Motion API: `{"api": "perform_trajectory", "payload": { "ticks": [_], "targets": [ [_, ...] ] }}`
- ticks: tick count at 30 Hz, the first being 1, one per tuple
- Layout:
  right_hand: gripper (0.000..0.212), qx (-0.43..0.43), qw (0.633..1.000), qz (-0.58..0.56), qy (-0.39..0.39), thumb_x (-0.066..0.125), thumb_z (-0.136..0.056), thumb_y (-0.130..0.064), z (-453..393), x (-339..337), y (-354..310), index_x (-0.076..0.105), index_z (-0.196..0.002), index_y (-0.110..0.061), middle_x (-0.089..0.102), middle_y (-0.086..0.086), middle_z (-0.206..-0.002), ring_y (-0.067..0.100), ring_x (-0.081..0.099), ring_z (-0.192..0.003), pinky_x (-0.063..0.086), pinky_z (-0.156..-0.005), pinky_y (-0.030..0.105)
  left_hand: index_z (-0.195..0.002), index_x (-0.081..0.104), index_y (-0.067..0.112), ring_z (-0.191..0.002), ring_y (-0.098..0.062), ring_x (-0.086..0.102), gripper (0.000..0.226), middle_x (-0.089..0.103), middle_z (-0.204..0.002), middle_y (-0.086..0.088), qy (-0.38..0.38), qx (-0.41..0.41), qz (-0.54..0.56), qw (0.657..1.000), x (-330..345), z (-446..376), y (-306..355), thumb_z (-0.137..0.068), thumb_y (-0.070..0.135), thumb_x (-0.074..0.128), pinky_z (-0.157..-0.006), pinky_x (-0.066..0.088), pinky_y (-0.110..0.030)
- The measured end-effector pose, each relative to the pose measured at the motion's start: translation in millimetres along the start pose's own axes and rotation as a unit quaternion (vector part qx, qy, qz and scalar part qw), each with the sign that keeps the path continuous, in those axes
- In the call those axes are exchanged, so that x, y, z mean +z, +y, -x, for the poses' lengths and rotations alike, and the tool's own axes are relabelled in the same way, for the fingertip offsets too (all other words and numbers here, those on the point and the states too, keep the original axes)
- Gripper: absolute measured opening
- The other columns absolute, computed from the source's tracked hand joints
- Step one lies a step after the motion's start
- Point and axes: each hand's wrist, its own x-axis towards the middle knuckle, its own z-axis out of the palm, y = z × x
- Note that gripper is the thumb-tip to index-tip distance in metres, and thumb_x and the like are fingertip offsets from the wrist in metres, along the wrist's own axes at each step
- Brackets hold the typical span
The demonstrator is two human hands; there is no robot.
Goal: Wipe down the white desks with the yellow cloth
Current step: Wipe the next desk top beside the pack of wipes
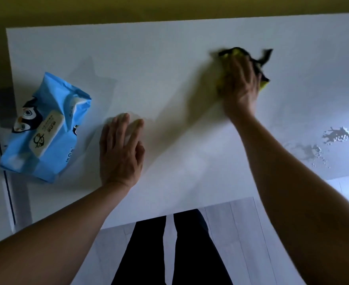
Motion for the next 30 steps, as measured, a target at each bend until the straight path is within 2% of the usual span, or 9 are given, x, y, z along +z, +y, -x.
{"api": "perform_trajectory", "payload": {
  "ticks": [2, 3, 5, 7, 11, 15, 21, 25, 30],
  "targets": [
    [0.051, 0.081, 0.997, 0.001, -0.007, 0.05, -0.098, -0.03, -0.8, -2.7, 3.3, 0.05, -0.149, -0.026, 0.035, 0.008, -0.161, 0.03, 0.027, -0.15, 0.016, -0.124, 0.042, -0.16, 0.042, 0.021, -0.155, -0.038, 0.03, 0.056, 0.035, -0.167, -0.016, 0.002, 0.002, 0.001, 1.0, 0.8, 0.4, 0.4, -0.104, 0.025, 0.043, -0.127, 0.021, -0.056],
    [0.052, 0.086, 0.996, 0.009, 0.004, 0.053, -0.095, -0.026, 1.9, 0.4, -4.3, 0.053, -0.146, -0.025, 0.04, 0.01, -0.159, 0.032, 0.032, -0.148, 0.02, -0.123, 0.044, -0.159, 0.043, 0.021, -0.155, -0.038, 0.03, 0.056, 0.035, -0.167, -0.016, 0.004, 0.001, 0.003, 1.0, 1.1, 0.2, 0.6, -0.104, 0.025, 0.043, -0.127, 0.021, -0.055],
    [0.053, -0.001, 0.998, 0.002, 0.058, 0.061, -0.083, -0.012, 15.9, 11.3, -30.0, 0.064, -0.136, -0.018, 0.055, 0.013, -0.146, 0.034, 0.048, -0.136, 0.031, -0.115, 0.048, -0.159, 0.044, 0.02, -0.155, -0.038, 0.03, 0.056, 0.035, -0.166, -0.016, 0.011, 0.002, 0.012, 1.0, 0.9, 0.6, 0.9, -0.103, 0.025, 0.042, -0.127, 0.021, -0.055],
    [0.052, -0.091, 0.994, -0.039, 0.047, 0.064, -0.08, -0.005, 53.6, 25.0, -67.4, 0.066, -0.132, -0.01, 0.057, 0.017, -0.142, 0.035, 0.05, -0.136, 0.031, -0.115, 0.05, -0.158, 0.045, 0.018, -0.154, -0.038, 0.031, 0.056, 0.036, -0.166, -0.015, 0.017, 0.004, 0.026, 1.0, 0.9, 1.5, 1.6, -0.102, 0.025, 0.04, -0.127, 0.022, -0.055],
    [0.051, -0.154, 0.983, -0.065, -0.072, 0.058, -0.096, -0.031, 140.7, 24.5, -128.3, 0.056, -0.144, -0.015, 0.045, 0.012, -0.155, 0.031, 0.038, -0.147, 0.022, -0.121, 0.052, -0.152, 0.05, 0.008, -0.15, -0.041, 0.039, 0.053, 0.043, -0.161, -0.018, 0.039, 0.009, 0.041, 0.998, 4.8, 3.0, -1.4, -0.103, 0.023, 0.039, -0.125, 0.027, -0.056],
    [0.05, -0.188, 0.976, -0.044, -0.102, 0.045, -0.102, -0.035, 139.1, 6.4, -93.3, 0.049, -0.15, -0.021, 0.039, 0.007, -0.16, 0.025, 0.032, -0.15, 0.018, -0.124, 0.048, -0.152, 0.049, 0.008, -0.15, -0.039, 0.038, 0.054, 0.044, -0.161, -0.018, 0.043, 0.02, 0.05, 0.998, 1.8, 2.1, 1.9, -0.101, 0.02, 0.04, -0.126, 0.024, -0.054],
    [0.05, -0.055, 0.997, -0.002, -0.047, 0.044, -0.102, -0.033, 140.3, -47.5, 28.3, 0.047, -0.151, -0.021, 0.036, 0.011, -0.161, 0.027, 0.029, -0.151, 0.017, -0.125, 0.05, -0.151, 0.049, 0.01, -0.149, -0.04, 0.038, 0.048, 0.043, -0.159, -0.02, 0.054, 0.036, 0.013, 0.998, 2.8, 3.6, 5.4, -0.104, 0.018, 0.04, -0.127, 0.023, -0.052],
    [0.051, -0.009, 1.0, -0.001, -0.026, 0.04, -0.1, -0.031, 150.7, -44.7, 11.5, 0.051, -0.148, -0.018, 0.039, 0.012, -0.159, 0.028, 0.031, -0.15, 0.015, -0.125, 0.05, -0.147, 0.044, 0.008, -0.145, -0.044, 0.036, 0.043, 0.037, -0.16, -0.024, 0.037, -0.036, -0.019, 0.999, 2.8, 9.5, 26.4, -0.107, 0.024, 0.039, -0.121, 0.024, -0.053],
    [0.053, -0.151, 0.984, -0.053, -0.082, 0.056, -0.097, -0.032, 223.5, -40.8, -31.9, 0.051, -0.148, -0.019, 0.039, 0.011, -0.159, 0.028, 0.032, -0.149, 0.015, -0.125, 0.05, -0.149, 0.047, 0.006, -0.145, -0.042, 0.039, 0.046, 0.04, -0.16, -0.022, 0.04, -0.016, 0.032, 0.999, 19.6, 27.5, 87.9, -0.108, 0.024, 0.036, -0.121, 0.029, -0.051]
  ]
}}
